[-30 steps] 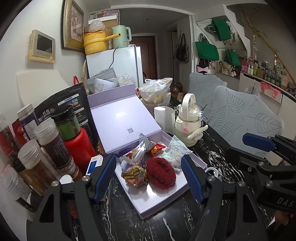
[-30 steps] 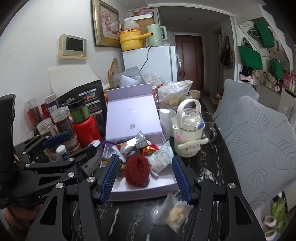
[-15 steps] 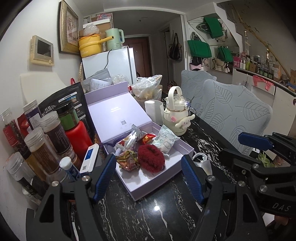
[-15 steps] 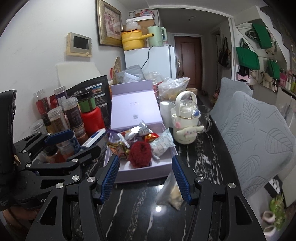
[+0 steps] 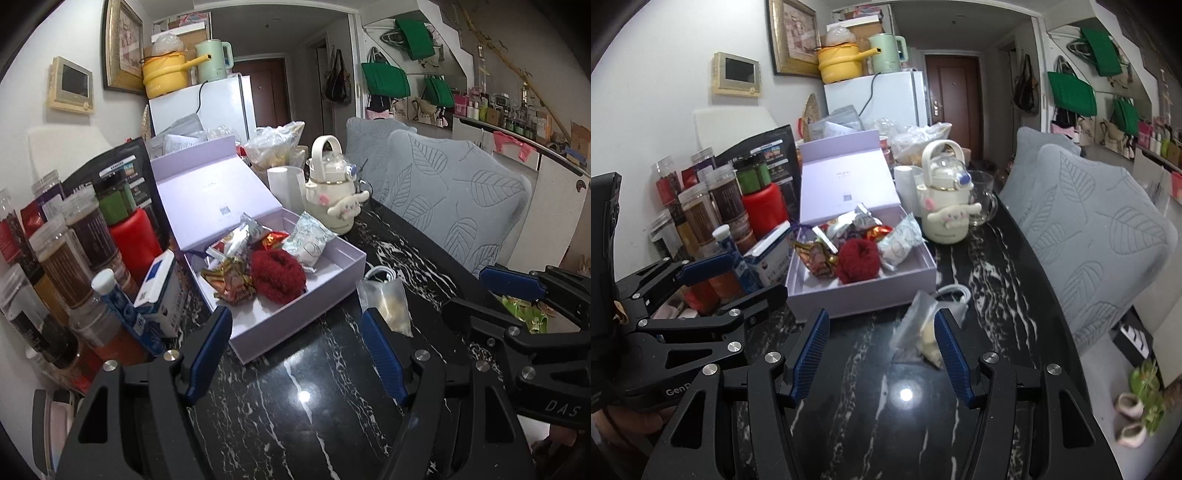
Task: Organize soft objects
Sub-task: 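Withdraw both tools from the box toward the clear bag of beige food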
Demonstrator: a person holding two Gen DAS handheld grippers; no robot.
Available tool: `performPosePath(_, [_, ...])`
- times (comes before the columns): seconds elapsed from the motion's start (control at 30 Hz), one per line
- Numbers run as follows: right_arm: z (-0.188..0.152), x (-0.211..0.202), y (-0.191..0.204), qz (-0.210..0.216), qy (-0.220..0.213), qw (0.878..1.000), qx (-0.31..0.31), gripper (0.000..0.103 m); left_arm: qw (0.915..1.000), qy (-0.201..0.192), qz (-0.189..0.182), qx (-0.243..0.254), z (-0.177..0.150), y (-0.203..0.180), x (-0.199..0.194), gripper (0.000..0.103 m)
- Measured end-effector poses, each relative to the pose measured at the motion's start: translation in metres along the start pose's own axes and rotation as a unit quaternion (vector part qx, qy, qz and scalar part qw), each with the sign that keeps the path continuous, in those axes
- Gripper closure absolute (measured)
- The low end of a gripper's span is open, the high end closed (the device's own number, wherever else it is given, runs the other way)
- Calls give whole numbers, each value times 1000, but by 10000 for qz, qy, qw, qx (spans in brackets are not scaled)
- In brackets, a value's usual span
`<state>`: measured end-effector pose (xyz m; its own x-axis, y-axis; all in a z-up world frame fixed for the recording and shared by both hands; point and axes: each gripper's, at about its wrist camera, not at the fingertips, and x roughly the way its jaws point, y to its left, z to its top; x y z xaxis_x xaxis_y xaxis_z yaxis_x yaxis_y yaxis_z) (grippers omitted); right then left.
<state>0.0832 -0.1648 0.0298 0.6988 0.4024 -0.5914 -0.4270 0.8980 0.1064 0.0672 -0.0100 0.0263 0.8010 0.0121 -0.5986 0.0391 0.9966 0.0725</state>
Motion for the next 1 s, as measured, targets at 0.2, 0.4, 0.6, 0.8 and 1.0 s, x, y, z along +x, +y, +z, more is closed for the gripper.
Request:
performPosePath(0.2, [-18,5,-12,-74,137,9998,145,44,9999,157,-58,-33,-14,-5,13,31])
performPosePath(0.4, [-35,20,-28,-117,356,9987,358,44,9992,337,-157,-176,-22,-5,33,31])
performPosePath(0.6, [-47,36,-48,-160,570,9966,580,43,9977,530,-322,-259,-22,-13,58,31])
performPosePath(0.8, [-54,51,-69,-259,739,9943,720,43,9959,701,-520,-238,-17,-29,83,31])
performPosePath(1.0, [-58,63,-91,-382,837,9925,799,43,9923,913,-814,-179,-11,-49,109,31])
